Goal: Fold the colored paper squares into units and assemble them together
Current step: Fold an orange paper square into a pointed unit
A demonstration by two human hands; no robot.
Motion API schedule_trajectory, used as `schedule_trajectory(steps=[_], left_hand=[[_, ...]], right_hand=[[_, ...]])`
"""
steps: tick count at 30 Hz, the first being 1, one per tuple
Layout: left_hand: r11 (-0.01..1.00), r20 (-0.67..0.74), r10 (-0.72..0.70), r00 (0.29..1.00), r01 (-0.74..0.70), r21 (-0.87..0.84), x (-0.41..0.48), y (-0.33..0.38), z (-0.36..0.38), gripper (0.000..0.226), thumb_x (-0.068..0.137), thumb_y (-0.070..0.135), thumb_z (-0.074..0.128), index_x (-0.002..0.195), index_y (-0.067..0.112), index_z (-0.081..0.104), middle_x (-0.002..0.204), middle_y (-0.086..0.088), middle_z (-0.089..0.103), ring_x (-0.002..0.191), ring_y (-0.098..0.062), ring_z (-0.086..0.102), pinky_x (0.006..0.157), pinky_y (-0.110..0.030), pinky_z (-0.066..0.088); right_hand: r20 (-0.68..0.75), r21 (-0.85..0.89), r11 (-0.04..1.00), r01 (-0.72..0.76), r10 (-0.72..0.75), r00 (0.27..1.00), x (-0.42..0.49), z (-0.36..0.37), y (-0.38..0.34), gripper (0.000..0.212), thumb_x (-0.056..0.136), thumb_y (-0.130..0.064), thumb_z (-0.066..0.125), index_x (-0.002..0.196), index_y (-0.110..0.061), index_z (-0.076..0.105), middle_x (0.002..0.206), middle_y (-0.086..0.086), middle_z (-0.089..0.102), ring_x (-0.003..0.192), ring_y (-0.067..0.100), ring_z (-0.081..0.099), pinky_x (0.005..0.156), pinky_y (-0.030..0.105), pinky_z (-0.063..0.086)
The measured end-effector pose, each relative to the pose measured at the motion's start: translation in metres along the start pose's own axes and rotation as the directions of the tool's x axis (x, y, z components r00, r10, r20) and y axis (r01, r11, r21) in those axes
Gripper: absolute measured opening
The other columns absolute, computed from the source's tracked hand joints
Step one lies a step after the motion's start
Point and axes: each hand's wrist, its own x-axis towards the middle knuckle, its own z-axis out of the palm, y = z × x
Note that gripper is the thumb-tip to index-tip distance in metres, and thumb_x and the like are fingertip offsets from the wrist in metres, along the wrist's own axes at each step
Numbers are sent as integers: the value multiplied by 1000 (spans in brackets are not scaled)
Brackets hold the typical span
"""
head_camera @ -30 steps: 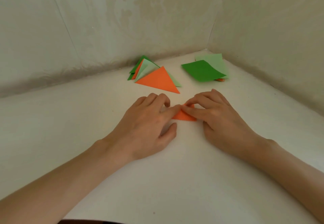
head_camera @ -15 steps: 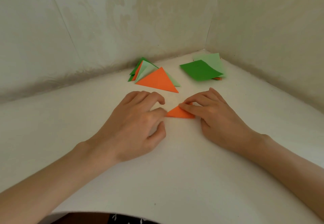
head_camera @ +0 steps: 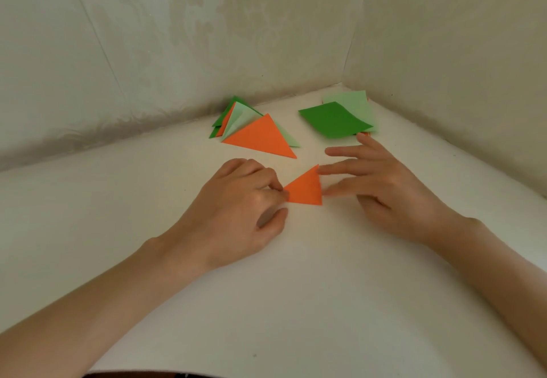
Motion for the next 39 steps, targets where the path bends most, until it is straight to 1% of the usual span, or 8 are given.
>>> schedule_trajectory(steps=[4,6,13,17,21,26,34,39], left_hand=[[953,11,-133,991,131,-272,6,-9,4,31,84,44,55,95,21,73,90,11,65,88,-8,48,79,-29,43],[938,6,-155,988,149,-314,8,-13,5,29,82,43,57,94,22,73,90,12,65,88,-6,47,79,-29,43],[952,-31,-153,988,139,-271,9,-12,5,30,90,40,43,89,20,65,83,14,61,84,-5,45,69,-28,43],[868,-20,-263,965,227,-442,8,-7,0,12,96,26,45,88,22,53,78,14,61,79,-5,51,71,-22,40],[817,-24,-358,933,301,-492,13,-18,-11,14,96,14,51,85,22,52,69,10,58,71,-5,51,65,-15,37],[830,-70,-462,884,403,-385,29,-52,-11,4,91,11,58,93,14,60,71,9,60,75,-11,55,73,-22,39],[812,-103,-584,805,581,-61,37,-65,4,12,89,31,60,93,20,63,97,2,58,98,-21,50,76,-33,38],[904,-181,-415,892,427,33,36,-78,11,14,82,12,67,96,13,68,106,-8,61,92,-31,59,71,-38,45]], right_hand=[[281,322,891,-321,234,931,9,3,-12,56,89,-50,52,138,-36,32,136,-28,30,132,-4,16,106,3,8],[339,281,891,-356,255,906,10,9,-13,61,79,-56,51,136,-37,40,134,-25,34,129,-6,20,106,3,10],[158,216,944,-250,219,963,13,10,-19,41,87,-44,55,118,-19,63,114,-7,59,105,4,46,95,9,29],[120,519,722,-457,468,876,21,9,-26,9,89,-23,62,85,-17,67,82,-3,68,81,10,59,79,22,44],[154,693,495,-524,608,779,47,17,-22,10,86,-11,66,76,-14,64,61,-6,66,59,2,57,63,14,43],[65,472,652,-594,645,761,88,35,-2,6,84,-16,68,79,-13,67,69,-1,61,65,9,54,57,14,38],[-9,167,818,-551,560,829,116,62,16,9,86,-18,63,87,-10,68,93,8,64,93,28,55,82,39,43],[-3,73,855,-514,515,857,134,68,19,13,89,-21,59,93,-11,66,98,10,60,97,28,51,84,38,39]])
